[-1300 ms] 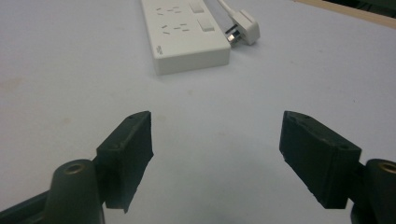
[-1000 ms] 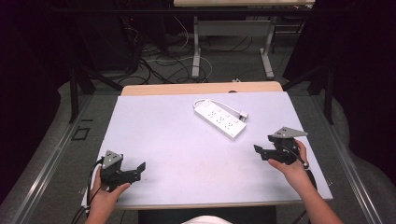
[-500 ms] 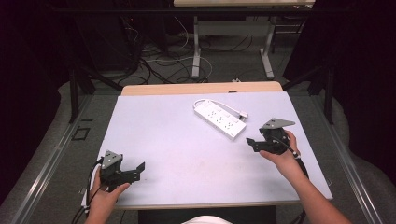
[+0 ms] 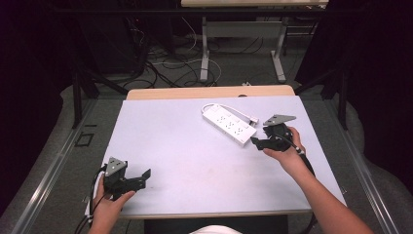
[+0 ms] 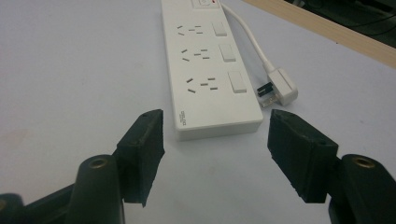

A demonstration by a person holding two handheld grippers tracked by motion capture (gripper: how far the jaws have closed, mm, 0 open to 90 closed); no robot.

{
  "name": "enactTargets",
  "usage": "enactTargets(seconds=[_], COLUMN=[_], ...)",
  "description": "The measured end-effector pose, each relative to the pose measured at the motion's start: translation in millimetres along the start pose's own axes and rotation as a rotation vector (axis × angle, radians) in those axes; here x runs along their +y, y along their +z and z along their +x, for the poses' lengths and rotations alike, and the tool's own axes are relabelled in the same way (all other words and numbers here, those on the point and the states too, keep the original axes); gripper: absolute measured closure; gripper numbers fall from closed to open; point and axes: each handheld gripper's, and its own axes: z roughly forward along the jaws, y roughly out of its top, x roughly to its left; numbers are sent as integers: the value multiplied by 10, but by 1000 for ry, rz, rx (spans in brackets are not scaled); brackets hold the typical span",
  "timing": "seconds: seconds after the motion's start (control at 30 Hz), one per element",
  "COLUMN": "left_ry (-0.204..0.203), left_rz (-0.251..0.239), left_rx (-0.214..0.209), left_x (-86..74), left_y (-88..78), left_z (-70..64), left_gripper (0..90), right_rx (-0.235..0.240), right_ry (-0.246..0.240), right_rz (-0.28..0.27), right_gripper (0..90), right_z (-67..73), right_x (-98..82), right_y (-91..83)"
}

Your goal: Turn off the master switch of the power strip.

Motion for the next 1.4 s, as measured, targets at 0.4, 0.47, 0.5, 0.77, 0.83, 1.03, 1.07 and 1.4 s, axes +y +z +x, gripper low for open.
enactTargets(seconds=[0.4, 0.47, 0.5, 0.77, 0.83, 1.03, 1.07, 1.4], left_ry=[-1, -3, -3, -8, -5, -10, -11, -11], left_rz=[-4, -4, -3, -1, -3, -4, -3, 0], left_rx=[1, 0, 0, -1, 0, 0, -1, -3], left_x=[1, 2, 2, -1, 0, -3, -3, -5], left_y=[0, 1, 0, -1, -2, -1, -3, -4], left_z=[6, 5, 5, 5, 8, 16, 14, 25], left_gripper=[40, 40, 41, 42, 42, 43, 43, 44], right_rx=[3, -2, -5, -7, -7, -22, -22, -32], right_ry=[-20, -37, -38, -37, -33, -26, -26, -17], right_rz=[34, 39, 40, 54, 59, 78, 78, 84], right_gripper=[368, 368, 369, 367, 367, 363, 363, 356], right_z=[-10, -14, -15, -35, -41, -45, -45, -53], right_x=[169, 204, 223, 380, 418, 534, 534, 695], right_y=[148, 172, 185, 292, 323, 403, 403, 527])
